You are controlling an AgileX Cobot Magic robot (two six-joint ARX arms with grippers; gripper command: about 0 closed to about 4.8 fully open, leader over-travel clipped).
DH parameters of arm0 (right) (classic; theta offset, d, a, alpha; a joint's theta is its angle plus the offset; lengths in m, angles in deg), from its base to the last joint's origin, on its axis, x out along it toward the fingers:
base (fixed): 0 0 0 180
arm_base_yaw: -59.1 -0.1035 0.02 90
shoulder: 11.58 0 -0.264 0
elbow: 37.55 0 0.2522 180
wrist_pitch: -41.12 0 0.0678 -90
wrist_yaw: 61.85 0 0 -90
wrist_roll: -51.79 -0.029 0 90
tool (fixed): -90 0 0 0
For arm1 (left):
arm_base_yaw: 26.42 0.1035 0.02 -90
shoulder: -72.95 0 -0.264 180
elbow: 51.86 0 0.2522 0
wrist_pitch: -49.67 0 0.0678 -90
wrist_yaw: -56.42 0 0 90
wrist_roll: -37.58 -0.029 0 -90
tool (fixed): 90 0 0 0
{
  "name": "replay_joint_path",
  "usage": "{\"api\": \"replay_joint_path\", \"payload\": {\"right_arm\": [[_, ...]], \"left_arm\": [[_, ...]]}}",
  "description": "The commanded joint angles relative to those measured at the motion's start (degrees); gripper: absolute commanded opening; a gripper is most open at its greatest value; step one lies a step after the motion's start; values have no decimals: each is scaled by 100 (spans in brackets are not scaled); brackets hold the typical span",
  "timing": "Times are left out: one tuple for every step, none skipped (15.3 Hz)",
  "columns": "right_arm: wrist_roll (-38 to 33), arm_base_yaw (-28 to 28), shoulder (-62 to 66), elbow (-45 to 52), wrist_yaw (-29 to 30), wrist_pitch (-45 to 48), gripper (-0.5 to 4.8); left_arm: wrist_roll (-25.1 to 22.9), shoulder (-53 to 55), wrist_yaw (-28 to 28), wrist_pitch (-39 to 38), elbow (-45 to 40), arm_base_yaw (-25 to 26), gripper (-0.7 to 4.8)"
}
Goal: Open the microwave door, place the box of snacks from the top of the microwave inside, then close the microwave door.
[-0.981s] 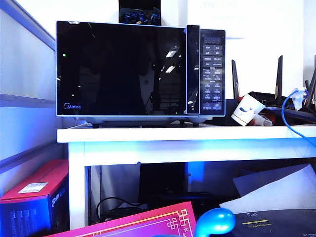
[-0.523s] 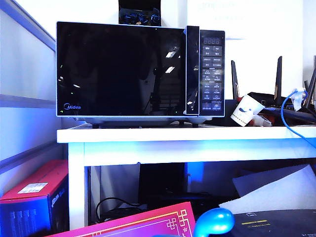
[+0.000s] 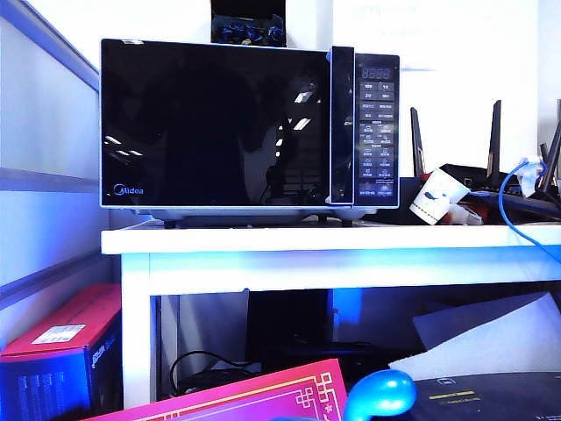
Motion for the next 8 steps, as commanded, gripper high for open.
{"api": "replay_joint_path", "payload": {"right_arm": [[-400, -4, -1228, 2332, -48, 1482, -1], [-400, -7, -1534, 2916, -48, 1628, -1], [-402, -7, -1768, 3401, -46, 1690, -1], [-455, -4, -2050, 4063, -50, 1718, -1], [-610, -4, -2177, 4406, -44, 1720, -1], [-737, -13, -2247, 4649, -44, 1725, -1], [-822, -17, -2374, 4972, -48, 1759, -1], [-894, -20, -2494, 5268, -33, 1882, -1]], "left_arm": [[315, -949, -446, 1014, -2404, 7, -6], [400, -1228, -566, 1613, -3279, 7, -6], [450, -1462, -732, 2291, -4105, 7, -6], [745, -1650, -1097, 3563, -5399, 7, -5], [1038, -1648, -1095, 4238, -6070, 4, -5], [1331, -1648, -1097, 4673, -6516, 4, -5], [1729, -1648, -1097, 5049, -7027, 4, -5], [1840, -1650, -1086, 5184, -7399, 4, -5]]}}
